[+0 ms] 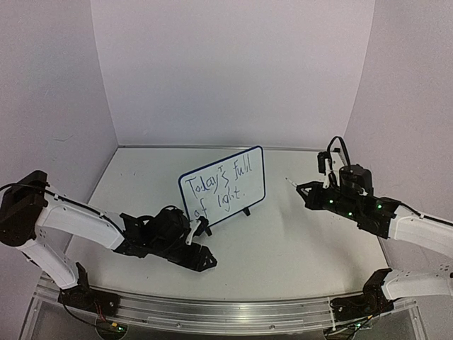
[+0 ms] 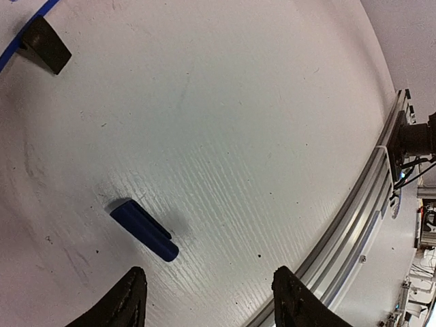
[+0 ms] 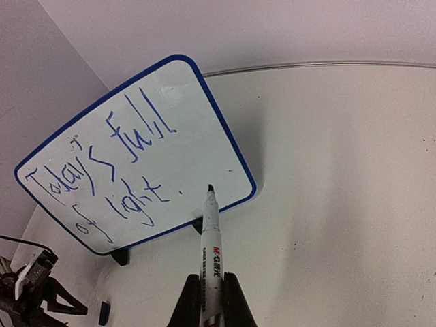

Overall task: Write a sentence on the whiteboard
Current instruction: Pick up the pen cap from the center of the board.

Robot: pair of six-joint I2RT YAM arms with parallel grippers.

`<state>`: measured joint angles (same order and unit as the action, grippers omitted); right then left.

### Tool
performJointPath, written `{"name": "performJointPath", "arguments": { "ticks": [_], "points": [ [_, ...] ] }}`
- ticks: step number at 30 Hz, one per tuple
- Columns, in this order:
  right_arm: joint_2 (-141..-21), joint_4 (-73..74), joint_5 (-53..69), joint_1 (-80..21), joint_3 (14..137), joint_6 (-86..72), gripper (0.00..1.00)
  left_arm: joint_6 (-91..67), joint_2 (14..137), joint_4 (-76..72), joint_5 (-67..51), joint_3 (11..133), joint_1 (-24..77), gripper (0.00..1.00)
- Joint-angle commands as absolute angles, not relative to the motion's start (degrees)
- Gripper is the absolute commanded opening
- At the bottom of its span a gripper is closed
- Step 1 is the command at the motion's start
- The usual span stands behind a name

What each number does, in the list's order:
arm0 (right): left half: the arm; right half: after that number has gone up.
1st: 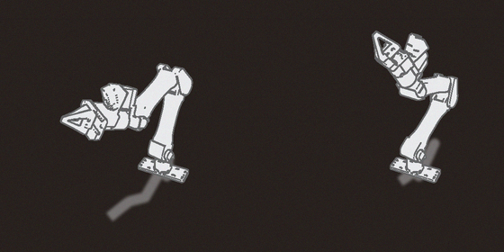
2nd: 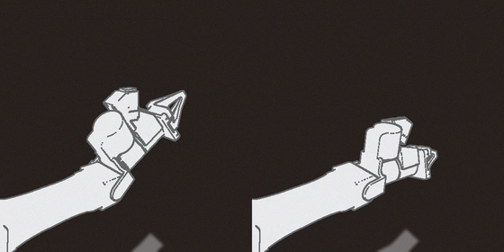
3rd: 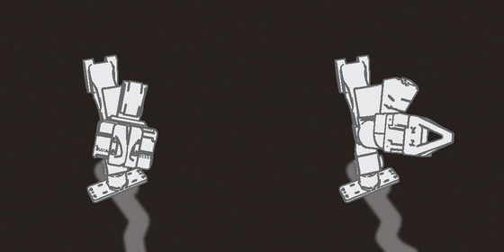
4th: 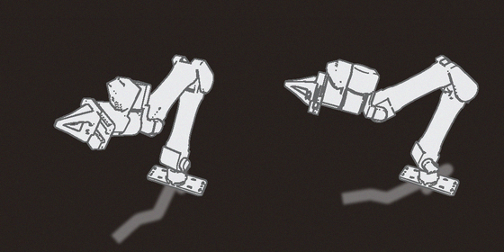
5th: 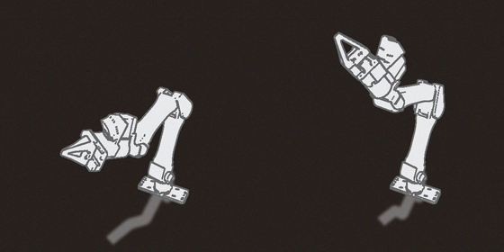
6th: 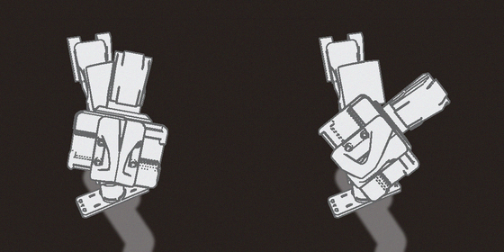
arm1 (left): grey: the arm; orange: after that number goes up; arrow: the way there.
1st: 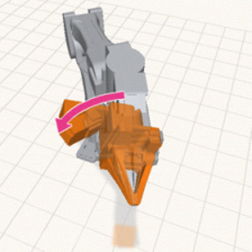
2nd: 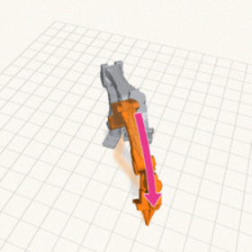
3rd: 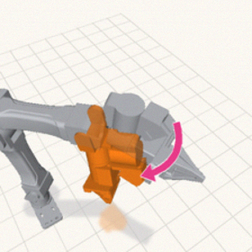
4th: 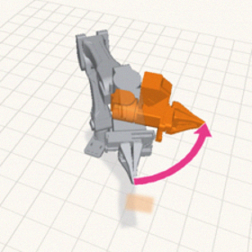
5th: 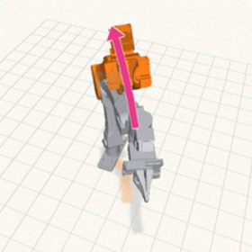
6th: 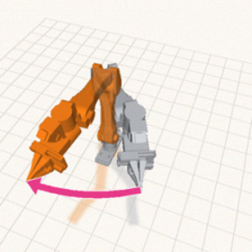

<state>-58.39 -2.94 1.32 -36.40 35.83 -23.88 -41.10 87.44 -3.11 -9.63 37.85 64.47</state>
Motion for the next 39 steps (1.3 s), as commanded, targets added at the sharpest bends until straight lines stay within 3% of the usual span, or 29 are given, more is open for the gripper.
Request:
{"name": "performJointPath", "arguments": {
  "ticks": [1, 13, 39],
  "points": [
    [-58.59, -3.78, 1.05, -36.3, 35.92, -24.08, 0.0, -39.48, 90.06, -3.32, -11.82, 41.8, 64.65, 0.61],
    [-58.97, -3.8, 0.79, -36.29, 35.92, -23.93, 0.0, -40.46, 93.12, -0.35, -10.94, 44.24, 64.63, 0.56],
    [-58.61, -3.49, 0.44, -36.38, 36.28, -23.84, 0.0, -37.99, 103.88, -3.09, -16.7, 52.67, 64.69, 0.57]
  ]
}}
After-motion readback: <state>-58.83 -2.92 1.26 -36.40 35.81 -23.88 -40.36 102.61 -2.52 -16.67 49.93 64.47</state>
